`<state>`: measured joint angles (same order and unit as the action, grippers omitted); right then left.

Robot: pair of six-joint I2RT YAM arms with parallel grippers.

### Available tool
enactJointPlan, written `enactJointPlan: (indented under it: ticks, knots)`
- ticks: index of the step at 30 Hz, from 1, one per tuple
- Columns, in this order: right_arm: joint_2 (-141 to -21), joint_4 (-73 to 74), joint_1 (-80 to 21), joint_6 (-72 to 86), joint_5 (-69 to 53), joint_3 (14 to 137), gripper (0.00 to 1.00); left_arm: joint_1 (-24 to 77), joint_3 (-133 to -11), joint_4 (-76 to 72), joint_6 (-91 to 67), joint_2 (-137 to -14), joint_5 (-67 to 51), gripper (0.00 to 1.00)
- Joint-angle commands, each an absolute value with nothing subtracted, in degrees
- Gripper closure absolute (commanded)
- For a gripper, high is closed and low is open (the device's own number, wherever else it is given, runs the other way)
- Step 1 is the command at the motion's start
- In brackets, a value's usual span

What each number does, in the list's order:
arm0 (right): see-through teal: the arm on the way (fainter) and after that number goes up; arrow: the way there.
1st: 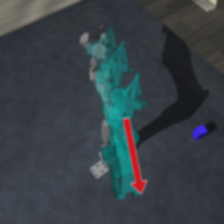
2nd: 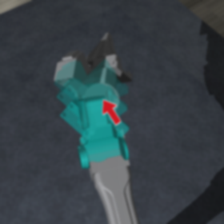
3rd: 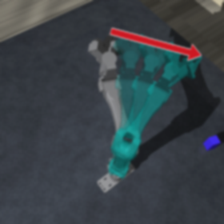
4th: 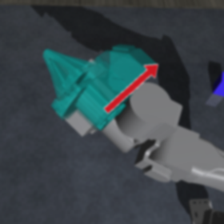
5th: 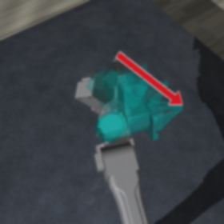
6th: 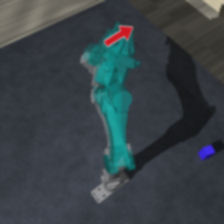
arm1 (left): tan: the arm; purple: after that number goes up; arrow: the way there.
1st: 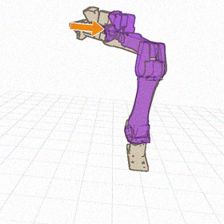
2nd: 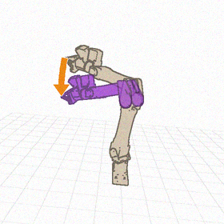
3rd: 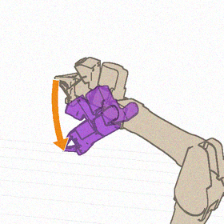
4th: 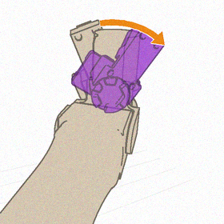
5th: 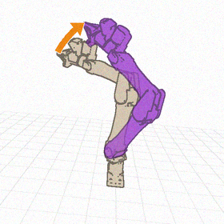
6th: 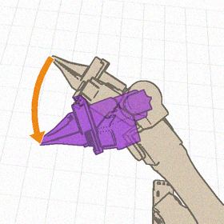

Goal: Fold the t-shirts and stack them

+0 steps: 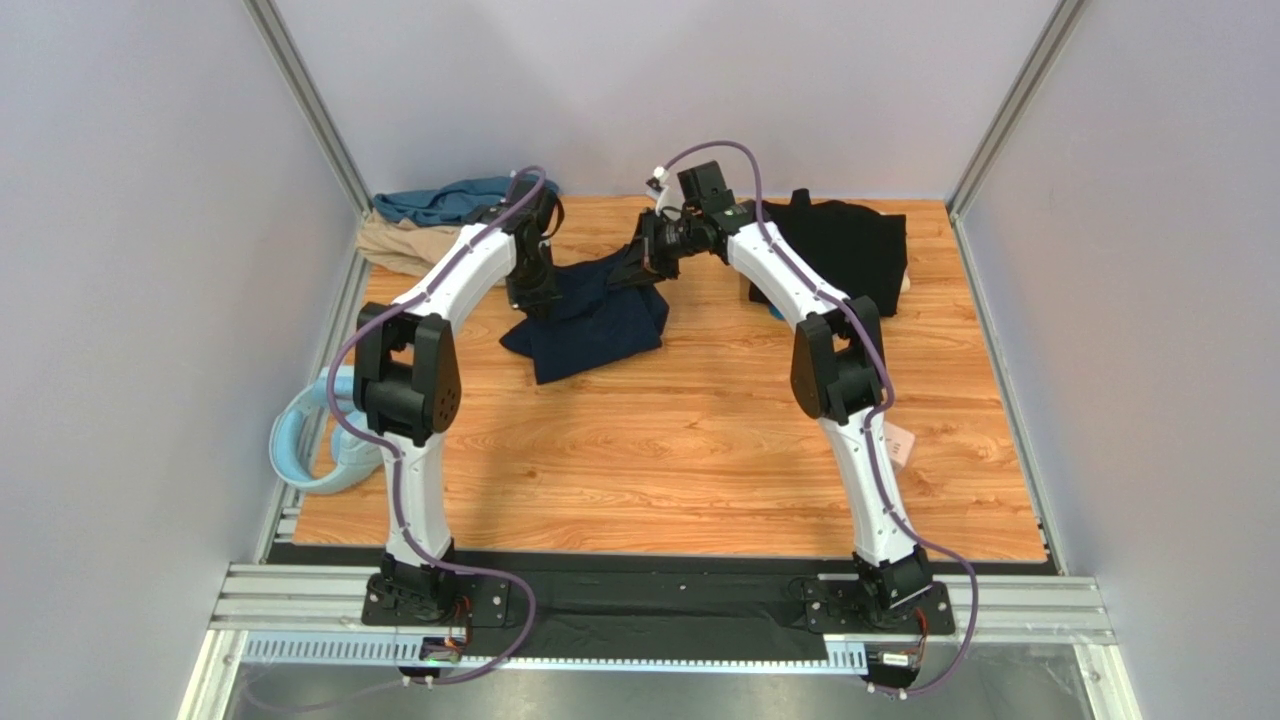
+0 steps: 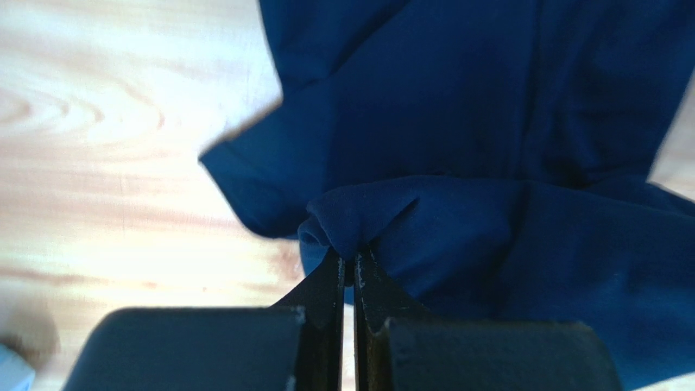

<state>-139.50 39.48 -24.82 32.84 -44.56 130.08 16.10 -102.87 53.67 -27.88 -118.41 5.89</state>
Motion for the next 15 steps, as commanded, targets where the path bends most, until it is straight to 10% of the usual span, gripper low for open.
enactJointPlan:
  ticks: [1,15]
  knots:
    - [-142.2,25.3,-24.8,40.2,-48.6,130.3,1.00,15.0,-108.9,49.1,-26.6,-120.0,5.6,1.00]
    - [-152.8,8.4,-23.8,52.9,-42.6,138.2,1.00,12.7,-116.9,46.4,-27.3,-124.9,7.9,1.00]
